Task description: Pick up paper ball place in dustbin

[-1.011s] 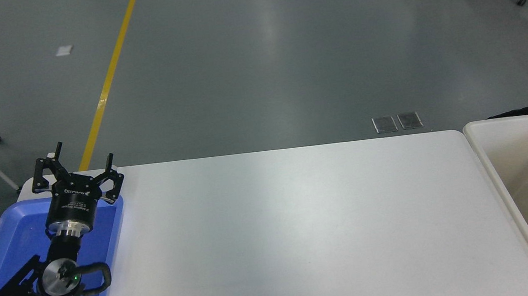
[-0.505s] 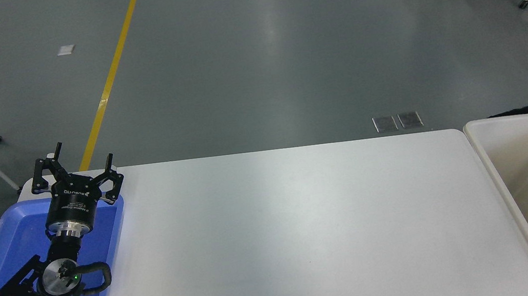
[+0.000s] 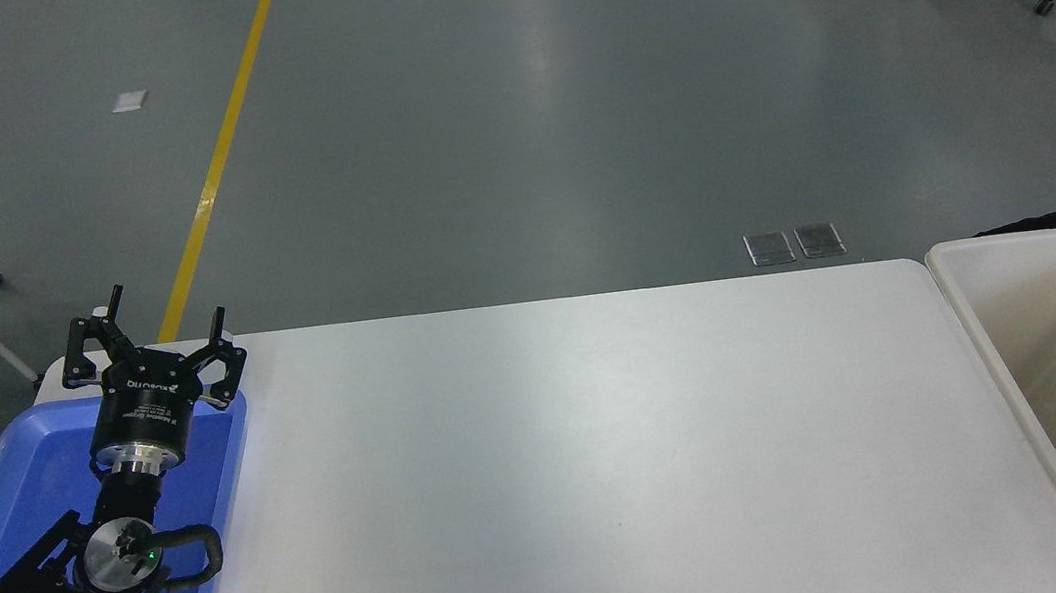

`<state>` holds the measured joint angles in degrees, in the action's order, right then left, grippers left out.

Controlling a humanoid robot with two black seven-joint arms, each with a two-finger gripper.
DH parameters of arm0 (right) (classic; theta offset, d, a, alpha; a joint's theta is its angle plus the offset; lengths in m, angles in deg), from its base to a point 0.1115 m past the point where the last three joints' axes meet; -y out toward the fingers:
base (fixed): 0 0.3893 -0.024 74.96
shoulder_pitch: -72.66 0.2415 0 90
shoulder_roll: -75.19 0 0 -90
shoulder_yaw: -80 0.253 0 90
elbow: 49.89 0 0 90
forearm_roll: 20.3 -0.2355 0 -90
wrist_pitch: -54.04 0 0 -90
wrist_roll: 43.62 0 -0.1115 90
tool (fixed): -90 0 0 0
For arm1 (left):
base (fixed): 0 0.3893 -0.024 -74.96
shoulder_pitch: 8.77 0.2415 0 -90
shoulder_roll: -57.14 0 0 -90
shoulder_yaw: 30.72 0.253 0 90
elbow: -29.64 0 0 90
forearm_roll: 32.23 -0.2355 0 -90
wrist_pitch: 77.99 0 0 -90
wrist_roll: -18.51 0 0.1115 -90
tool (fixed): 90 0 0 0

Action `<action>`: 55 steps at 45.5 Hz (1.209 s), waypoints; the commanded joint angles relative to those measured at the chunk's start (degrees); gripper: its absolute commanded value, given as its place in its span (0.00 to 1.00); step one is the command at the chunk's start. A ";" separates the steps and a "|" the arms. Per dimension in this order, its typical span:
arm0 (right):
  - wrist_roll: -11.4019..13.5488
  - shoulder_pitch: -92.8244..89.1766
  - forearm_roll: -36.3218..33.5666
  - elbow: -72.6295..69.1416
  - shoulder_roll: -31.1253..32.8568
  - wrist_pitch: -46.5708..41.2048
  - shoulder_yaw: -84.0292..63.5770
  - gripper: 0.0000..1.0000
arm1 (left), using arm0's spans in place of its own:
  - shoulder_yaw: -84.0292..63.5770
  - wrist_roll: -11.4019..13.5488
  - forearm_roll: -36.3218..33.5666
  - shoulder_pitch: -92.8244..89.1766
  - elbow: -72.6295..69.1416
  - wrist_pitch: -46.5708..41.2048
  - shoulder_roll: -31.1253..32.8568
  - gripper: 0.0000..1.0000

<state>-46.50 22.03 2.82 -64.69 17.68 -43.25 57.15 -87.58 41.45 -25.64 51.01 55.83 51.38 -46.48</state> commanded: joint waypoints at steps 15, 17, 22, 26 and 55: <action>-0.28 25.81 0.96 -18.31 8.46 -2.20 -17.20 1.00 | 0.17 0.00 -0.09 -0.10 0.00 0.09 0.00 1.00; -0.28 31.70 0.96 -23.32 8.73 -3.25 -21.95 1.00 | 0.17 -0.08 -0.09 -0.10 0.09 0.09 0.00 1.00; -0.10 46.90 1.05 -36.59 8.82 -7.90 -32.94 1.00 | 0.17 -0.08 -0.09 -0.10 0.00 0.09 0.00 1.00; -0.10 59.12 0.96 -48.54 7.07 -12.91 -40.42 1.00 | 0.17 -0.08 -0.09 -0.10 0.00 0.09 0.00 1.00; -0.10 95.36 -21.53 -71.77 -24.75 -37.71 -47.02 1.00 | 0.17 -0.08 0.00 0.07 0.00 0.01 0.00 1.00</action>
<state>-46.70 108.54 -9.40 -132.01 3.74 -76.13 11.38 -87.41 41.36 -25.65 51.04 55.84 51.42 -46.49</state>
